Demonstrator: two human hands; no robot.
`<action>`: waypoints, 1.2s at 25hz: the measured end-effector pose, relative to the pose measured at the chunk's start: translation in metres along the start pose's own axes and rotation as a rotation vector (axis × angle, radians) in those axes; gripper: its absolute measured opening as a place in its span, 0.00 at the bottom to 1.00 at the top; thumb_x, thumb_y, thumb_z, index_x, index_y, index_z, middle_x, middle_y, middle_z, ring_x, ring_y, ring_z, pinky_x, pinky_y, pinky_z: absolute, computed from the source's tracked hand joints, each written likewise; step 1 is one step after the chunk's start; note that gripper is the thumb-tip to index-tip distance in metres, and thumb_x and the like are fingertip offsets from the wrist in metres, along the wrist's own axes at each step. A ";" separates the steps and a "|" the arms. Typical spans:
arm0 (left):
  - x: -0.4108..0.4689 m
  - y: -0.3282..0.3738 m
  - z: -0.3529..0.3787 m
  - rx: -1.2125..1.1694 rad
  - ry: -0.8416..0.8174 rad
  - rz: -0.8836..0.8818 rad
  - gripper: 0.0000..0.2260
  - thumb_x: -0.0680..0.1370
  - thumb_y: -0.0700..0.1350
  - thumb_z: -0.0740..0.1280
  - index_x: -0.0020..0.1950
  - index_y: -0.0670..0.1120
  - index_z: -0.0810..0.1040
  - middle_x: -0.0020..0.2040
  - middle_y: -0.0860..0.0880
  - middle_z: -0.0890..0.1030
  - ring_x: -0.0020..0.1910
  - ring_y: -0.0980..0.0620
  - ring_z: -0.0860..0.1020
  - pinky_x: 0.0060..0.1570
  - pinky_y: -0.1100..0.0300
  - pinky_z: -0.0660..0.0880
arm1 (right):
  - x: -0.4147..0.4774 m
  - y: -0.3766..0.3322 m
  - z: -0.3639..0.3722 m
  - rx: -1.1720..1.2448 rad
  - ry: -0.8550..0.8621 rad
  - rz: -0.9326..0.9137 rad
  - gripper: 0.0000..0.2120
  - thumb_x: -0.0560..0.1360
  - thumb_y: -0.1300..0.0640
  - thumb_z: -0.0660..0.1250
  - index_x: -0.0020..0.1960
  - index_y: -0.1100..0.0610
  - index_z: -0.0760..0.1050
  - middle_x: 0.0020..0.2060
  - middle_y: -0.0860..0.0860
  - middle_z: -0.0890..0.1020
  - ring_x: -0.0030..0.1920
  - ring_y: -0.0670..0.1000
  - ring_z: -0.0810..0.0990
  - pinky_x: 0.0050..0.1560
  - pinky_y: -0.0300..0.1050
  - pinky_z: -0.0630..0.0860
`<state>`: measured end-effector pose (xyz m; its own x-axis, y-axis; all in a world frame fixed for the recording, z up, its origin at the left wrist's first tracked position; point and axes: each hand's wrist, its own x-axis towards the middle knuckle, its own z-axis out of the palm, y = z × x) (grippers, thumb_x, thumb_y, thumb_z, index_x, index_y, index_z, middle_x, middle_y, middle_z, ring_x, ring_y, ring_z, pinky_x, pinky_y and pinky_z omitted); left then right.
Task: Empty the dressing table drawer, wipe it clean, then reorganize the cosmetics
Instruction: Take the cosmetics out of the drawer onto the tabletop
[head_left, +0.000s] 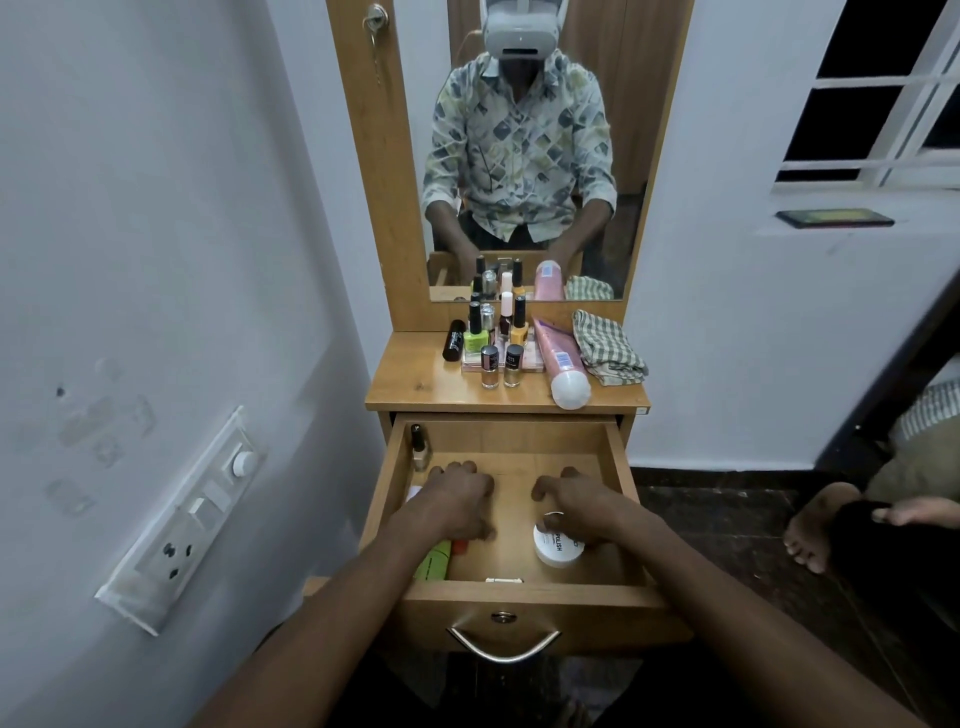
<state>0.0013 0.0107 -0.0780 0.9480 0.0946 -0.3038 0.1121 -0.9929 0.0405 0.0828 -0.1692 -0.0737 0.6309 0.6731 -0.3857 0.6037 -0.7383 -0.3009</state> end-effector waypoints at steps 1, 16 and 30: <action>0.000 -0.003 0.001 -0.001 -0.024 -0.001 0.33 0.69 0.59 0.74 0.70 0.49 0.70 0.65 0.45 0.72 0.65 0.44 0.70 0.66 0.46 0.64 | -0.001 0.002 0.003 0.030 -0.002 -0.001 0.26 0.76 0.45 0.69 0.71 0.49 0.67 0.67 0.55 0.70 0.62 0.56 0.74 0.59 0.47 0.74; -0.012 -0.009 -0.013 -0.764 0.182 -0.107 0.24 0.69 0.56 0.64 0.62 0.47 0.78 0.54 0.50 0.81 0.50 0.52 0.79 0.53 0.55 0.77 | -0.011 0.004 0.003 0.203 0.236 -0.084 0.30 0.67 0.44 0.74 0.65 0.46 0.68 0.59 0.48 0.74 0.58 0.49 0.73 0.53 0.43 0.75; -0.012 -0.019 -0.010 -1.090 0.362 -0.306 0.04 0.70 0.40 0.73 0.45 0.45 0.83 0.40 0.50 0.83 0.37 0.55 0.79 0.35 0.66 0.73 | 0.063 -0.134 -0.089 -0.645 0.688 -0.376 0.20 0.77 0.56 0.65 0.68 0.58 0.70 0.60 0.59 0.77 0.62 0.60 0.72 0.67 0.60 0.65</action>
<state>-0.0096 0.0293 -0.0658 0.8474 0.5057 -0.1619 0.3765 -0.3573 0.8547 0.0846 -0.0239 0.0200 0.3665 0.8859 0.2842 0.8404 -0.4463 0.3075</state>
